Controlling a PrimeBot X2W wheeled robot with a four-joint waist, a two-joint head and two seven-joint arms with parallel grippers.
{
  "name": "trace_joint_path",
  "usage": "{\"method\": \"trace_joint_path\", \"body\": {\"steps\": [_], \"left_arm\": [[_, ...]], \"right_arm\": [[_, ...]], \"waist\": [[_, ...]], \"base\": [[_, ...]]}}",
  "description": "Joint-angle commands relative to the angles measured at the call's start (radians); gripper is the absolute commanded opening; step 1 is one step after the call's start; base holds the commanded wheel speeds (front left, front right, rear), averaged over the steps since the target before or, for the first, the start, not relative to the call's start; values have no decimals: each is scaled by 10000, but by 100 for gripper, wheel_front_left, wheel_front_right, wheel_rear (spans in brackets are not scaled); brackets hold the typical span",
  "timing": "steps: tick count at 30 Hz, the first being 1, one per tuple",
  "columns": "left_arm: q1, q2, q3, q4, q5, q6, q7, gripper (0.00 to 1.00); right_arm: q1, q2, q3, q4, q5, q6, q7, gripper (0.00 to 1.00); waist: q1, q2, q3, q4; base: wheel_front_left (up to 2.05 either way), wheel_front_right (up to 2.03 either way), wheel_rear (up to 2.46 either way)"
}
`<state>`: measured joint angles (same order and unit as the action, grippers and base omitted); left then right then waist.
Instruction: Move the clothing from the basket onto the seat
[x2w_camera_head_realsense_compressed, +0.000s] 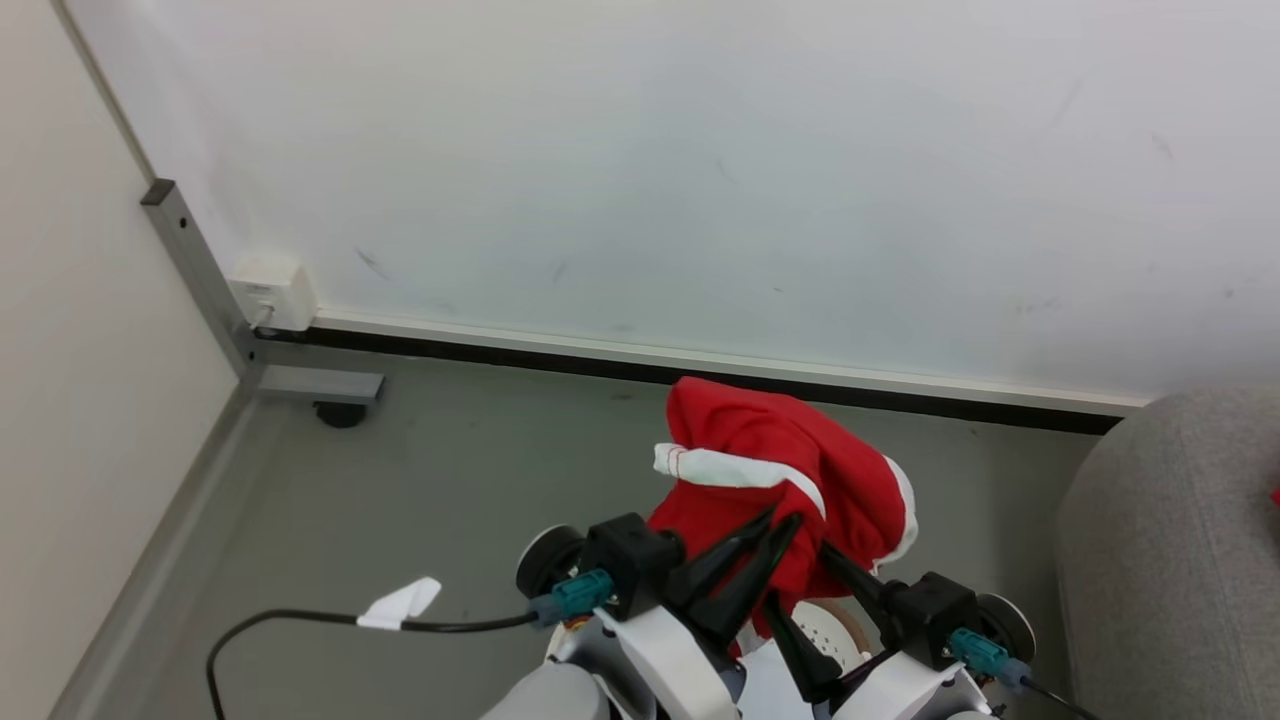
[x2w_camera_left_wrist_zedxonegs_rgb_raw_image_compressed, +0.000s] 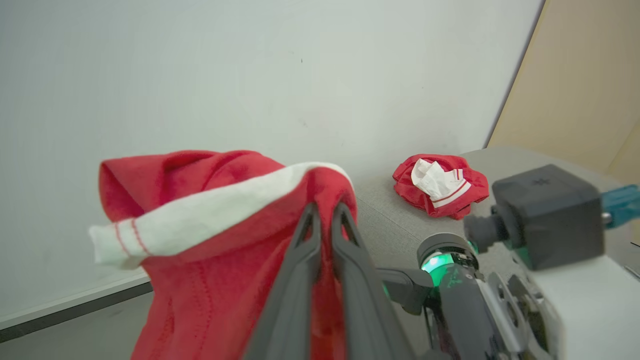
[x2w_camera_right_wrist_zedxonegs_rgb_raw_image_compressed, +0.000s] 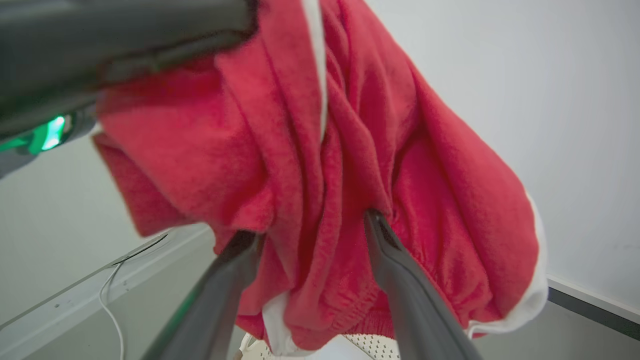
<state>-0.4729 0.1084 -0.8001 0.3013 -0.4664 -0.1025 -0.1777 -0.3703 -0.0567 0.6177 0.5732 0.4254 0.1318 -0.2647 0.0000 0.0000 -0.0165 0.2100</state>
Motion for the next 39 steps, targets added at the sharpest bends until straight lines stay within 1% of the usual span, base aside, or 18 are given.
{"method": "trace_joint_path", "body": {"steps": [1, 2, 3, 4, 5, 6, 11, 21, 32, 33, 34, 35, 39], "left_arm": [[115, -24, -77, -48, -62, -36, 9, 0], [135, -31, -125, -47, -69, -47, 17, 0], [154, -38, -170, -46, -75, -54, 22, 0], [173, -50, -216, -45, -86, -61, 28, 0], [184, -56, -253, -42, -99, -65, 35, 0], [194, -62, -277, -38, -117, -68, 35, 0], [227, 8, -271, 36, -225, -31, 30, 0], [160, 122, -191, -21, -263, 141, -69, 0], [83, 295, -102, -74, -176, 366, -139, 0], [68, 312, -102, -84, -143, 383, -155, 23], [64, 330, -84, -97, -121, 430, -175, 65], [61, 340, -45, -119, -115, 489, -195, 100], [12, 405, -12, -145, -61, 571, -270, 100]], "right_arm": [[-158, -33, 25, 172, 78, -23, 8, 100], [-171, -57, 39, 230, 95, -23, 6, 76], [-181, -77, 35, 270, 96, -23, 6, 48], [-181, -88, 40, 298, 115, -24, 8, 26], [-175, -102, 35, 321, 140, -24, 8, 7], [-171, -120, 28, 328, 168, -23, 8, 0], [-125, -245, 11, 206, 290, -24, 6, 0], [232, -432, -64, -65, 338, -24, 6, 0], [166, -544, -426, -602, 141, -23, 3, 0], [161, -567, -491, -675, 100, -24, 3, 0], [158, -584, -567, -749, 79, -24, 3, 0], [148, -606, -622, -815, 41, -24, 3, 0], [87, -741, -945, -1012, -147, -24, 5, 0]], "waist": [[0, 0, -34, 109], [0, 0, -42, 144], [0, 0, -51, 174], [0, 0, -60, 200], [0, 0, -70, 222], [0, 0, -79, 238], [0, 0, -108, 237], [0, 0, -49, 13], [0, 0, 153, -625], [0, 0, 172, -727], [0, 0, 193, -849], [0, 0, 227, -977], [0, 0, 312, -1527]], "base": [[0, 0, 0], [0, 0, 0], [0, 0, 0], [0, 0, 0], [0, 0, 0], [0, 0, 0], [0, 0, 0], [0, 0, 0], [0, 0, 0], [0, 0, 0], [0, 0, 0], [0, 0, 0], [0, 0, 0]]}}
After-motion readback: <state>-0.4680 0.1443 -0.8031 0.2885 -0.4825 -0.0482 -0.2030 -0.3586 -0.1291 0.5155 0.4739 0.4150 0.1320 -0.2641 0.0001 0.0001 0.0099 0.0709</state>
